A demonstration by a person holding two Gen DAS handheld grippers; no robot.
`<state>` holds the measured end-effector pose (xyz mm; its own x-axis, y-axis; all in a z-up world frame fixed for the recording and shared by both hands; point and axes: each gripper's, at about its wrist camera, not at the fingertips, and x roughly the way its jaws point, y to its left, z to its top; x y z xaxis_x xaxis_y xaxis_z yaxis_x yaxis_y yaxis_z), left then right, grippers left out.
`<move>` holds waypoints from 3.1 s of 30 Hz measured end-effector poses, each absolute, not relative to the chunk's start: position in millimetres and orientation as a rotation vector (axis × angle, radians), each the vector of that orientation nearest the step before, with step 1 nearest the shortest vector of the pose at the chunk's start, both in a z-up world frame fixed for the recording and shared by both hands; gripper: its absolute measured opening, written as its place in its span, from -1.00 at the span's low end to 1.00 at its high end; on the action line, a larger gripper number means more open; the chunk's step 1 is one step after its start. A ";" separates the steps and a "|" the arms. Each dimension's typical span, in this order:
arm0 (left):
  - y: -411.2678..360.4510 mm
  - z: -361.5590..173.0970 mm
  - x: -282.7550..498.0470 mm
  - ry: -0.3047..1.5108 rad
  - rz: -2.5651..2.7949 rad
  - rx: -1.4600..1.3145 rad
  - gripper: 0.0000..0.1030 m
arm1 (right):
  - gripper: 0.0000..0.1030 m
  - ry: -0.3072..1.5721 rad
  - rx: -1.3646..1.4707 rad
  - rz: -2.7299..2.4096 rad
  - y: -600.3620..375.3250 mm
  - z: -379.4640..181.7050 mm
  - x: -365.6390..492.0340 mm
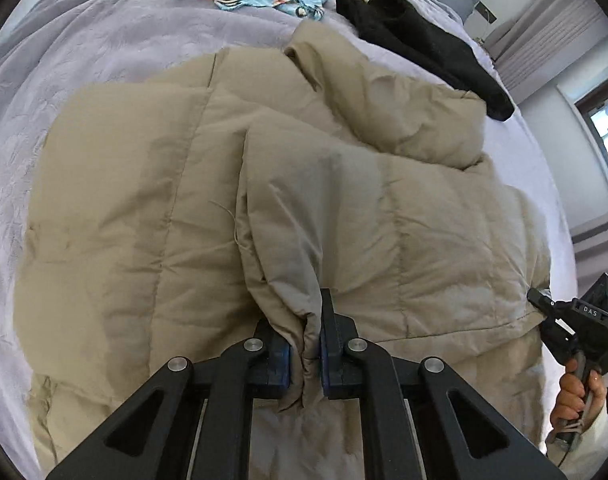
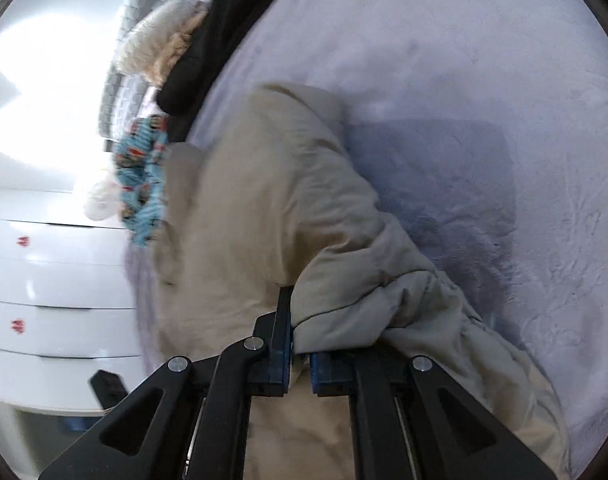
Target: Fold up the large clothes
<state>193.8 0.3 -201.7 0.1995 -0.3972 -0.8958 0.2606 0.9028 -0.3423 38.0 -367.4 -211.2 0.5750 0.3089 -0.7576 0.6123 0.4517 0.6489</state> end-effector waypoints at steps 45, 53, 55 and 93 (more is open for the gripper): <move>-25.4 -177.0 181.5 1.174 -0.389 0.158 -0.64 | -0.79 1.070 0.544 -0.322 -356.9 -144.7 48.8; -24.0 -193.0 173.1 1.201 -0.347 0.167 -0.64 | -0.80 1.182 0.481 -0.315 -342.3 -184.6 51.4; -25.0 -188.5 172.6 1.200 -0.332 0.176 -0.64 | -0.71 1.181 0.481 -0.325 -340.5 -177.9 53.2; -19.0 -128.1 45.2 1.262 -0.185 0.194 0.99 | 0.64 1.238 0.655 -0.201 -307.2 -127.1 -31.6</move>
<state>45.2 -19.0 -128.1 0.2934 -0.0313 -0.9555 0.2443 0.9687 0.0433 -31.6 -307.2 -127.1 0.3364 0.2018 -0.9198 0.4827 0.8017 0.3525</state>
